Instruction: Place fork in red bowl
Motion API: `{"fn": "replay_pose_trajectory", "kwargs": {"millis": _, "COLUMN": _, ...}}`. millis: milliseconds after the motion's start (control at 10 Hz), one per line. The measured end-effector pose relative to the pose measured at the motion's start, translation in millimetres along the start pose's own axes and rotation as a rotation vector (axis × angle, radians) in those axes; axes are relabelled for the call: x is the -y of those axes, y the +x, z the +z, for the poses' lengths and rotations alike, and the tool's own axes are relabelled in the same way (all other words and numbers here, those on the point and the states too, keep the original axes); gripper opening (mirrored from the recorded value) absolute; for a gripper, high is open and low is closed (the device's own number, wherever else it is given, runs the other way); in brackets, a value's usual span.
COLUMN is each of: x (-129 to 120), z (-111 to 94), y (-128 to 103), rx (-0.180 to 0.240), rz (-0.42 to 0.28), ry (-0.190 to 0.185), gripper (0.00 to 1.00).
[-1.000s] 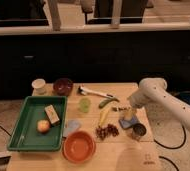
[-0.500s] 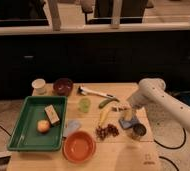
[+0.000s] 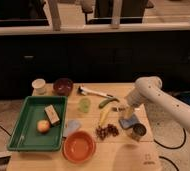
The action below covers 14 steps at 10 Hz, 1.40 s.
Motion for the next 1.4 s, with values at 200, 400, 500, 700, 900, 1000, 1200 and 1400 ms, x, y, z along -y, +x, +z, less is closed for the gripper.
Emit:
{"fn": "replay_pose_trajectory", "kwargs": {"millis": 200, "x": 9.0, "z": 0.8, "y": 0.5, "rx": 0.001, "rz": -0.019, "ry": -0.002, "gripper": 0.80}}
{"fn": "replay_pose_trajectory", "kwargs": {"millis": 400, "x": 17.3, "z": 1.3, "y": 2.7, "rx": 0.007, "rz": -0.033, "ry": -0.007, "gripper": 0.80}}
{"fn": "replay_pose_trajectory", "kwargs": {"millis": 500, "x": 20.3, "z": 0.8, "y": 4.0, "rx": 0.010, "rz": -0.038, "ry": -0.008, "gripper": 0.80}}
{"fn": "replay_pose_trajectory", "kwargs": {"millis": 700, "x": 25.5, "z": 0.4, "y": 4.8, "rx": 0.018, "rz": -0.046, "ry": -0.006, "gripper": 0.80}}
{"fn": "replay_pose_trajectory", "kwargs": {"millis": 900, "x": 31.1, "z": 0.0, "y": 5.9, "rx": 0.025, "rz": -0.058, "ry": -0.006, "gripper": 0.80}}
{"fn": "replay_pose_trajectory", "kwargs": {"millis": 1000, "x": 33.1, "z": 0.5, "y": 6.5, "rx": 0.026, "rz": -0.063, "ry": -0.007, "gripper": 0.80}}
{"fn": "replay_pose_trajectory", "kwargs": {"millis": 1200, "x": 38.6, "z": 5.8, "y": 4.3, "rx": 0.029, "rz": -0.078, "ry": -0.015, "gripper": 0.78}}
{"fn": "replay_pose_trajectory", "kwargs": {"millis": 1400, "x": 41.5, "z": 10.3, "y": 7.8, "rx": 0.029, "rz": -0.081, "ry": -0.026, "gripper": 0.60}}
